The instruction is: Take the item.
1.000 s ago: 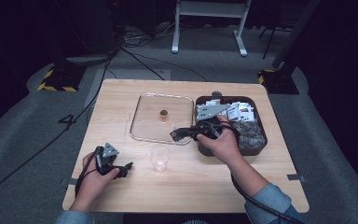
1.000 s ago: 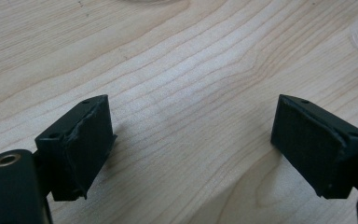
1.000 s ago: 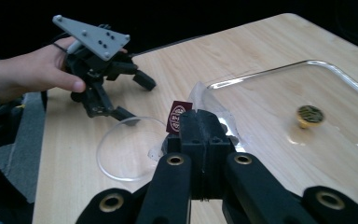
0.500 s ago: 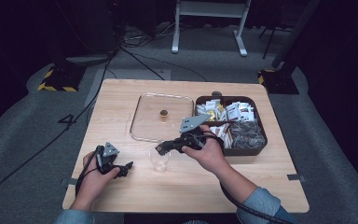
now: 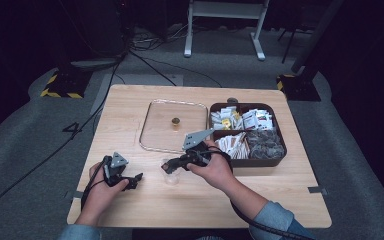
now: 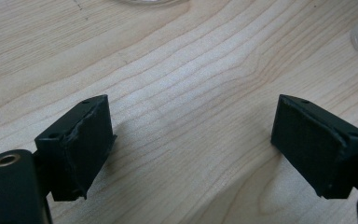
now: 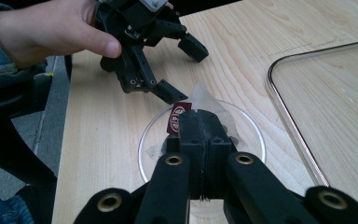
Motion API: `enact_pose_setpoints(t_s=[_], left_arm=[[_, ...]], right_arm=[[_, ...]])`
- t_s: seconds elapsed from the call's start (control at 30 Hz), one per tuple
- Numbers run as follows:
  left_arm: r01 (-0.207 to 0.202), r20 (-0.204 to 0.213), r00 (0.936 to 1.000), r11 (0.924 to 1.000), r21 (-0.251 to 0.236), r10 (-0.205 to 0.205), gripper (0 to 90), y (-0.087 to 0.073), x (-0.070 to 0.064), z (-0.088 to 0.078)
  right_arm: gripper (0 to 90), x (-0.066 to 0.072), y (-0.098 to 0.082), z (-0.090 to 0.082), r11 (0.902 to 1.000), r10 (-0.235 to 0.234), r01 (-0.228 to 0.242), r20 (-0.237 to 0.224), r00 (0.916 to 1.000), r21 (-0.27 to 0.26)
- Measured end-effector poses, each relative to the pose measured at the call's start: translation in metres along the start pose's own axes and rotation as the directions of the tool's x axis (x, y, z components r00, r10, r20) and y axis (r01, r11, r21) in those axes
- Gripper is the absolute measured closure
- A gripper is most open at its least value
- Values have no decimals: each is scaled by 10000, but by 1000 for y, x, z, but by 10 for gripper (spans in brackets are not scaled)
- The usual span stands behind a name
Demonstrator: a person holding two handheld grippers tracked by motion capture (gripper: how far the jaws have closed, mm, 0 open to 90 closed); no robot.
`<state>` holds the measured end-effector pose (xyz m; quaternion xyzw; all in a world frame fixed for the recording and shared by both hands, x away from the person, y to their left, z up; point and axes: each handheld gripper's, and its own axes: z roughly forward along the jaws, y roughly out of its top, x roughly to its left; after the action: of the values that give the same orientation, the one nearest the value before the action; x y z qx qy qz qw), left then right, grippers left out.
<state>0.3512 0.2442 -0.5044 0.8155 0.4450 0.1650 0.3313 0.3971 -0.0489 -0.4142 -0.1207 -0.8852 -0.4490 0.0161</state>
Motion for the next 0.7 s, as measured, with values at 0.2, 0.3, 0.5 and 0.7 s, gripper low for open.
enact_pose_setpoints(t_s=[0.2,0.3,0.5,0.7], left_arm=[[-32,-3,10000,10000,3,32,129,0,0,0],[-32,-4,10000,10000,2,32,129,0,0,0],[-26,-4,10000,10000,3,26,129,0,0,0],[-52,29,10000,10000,-6,52,129,1,1,1]], right_arm=[[884,1,-1,6,9993,-106,103,78,9999,346],[883,1,0,7,9990,-162,156,147,9998,415],[775,2,1,8,9991,-179,174,150,9997,376],[713,0,2,4,9997,-38,34,175,9998,228]])
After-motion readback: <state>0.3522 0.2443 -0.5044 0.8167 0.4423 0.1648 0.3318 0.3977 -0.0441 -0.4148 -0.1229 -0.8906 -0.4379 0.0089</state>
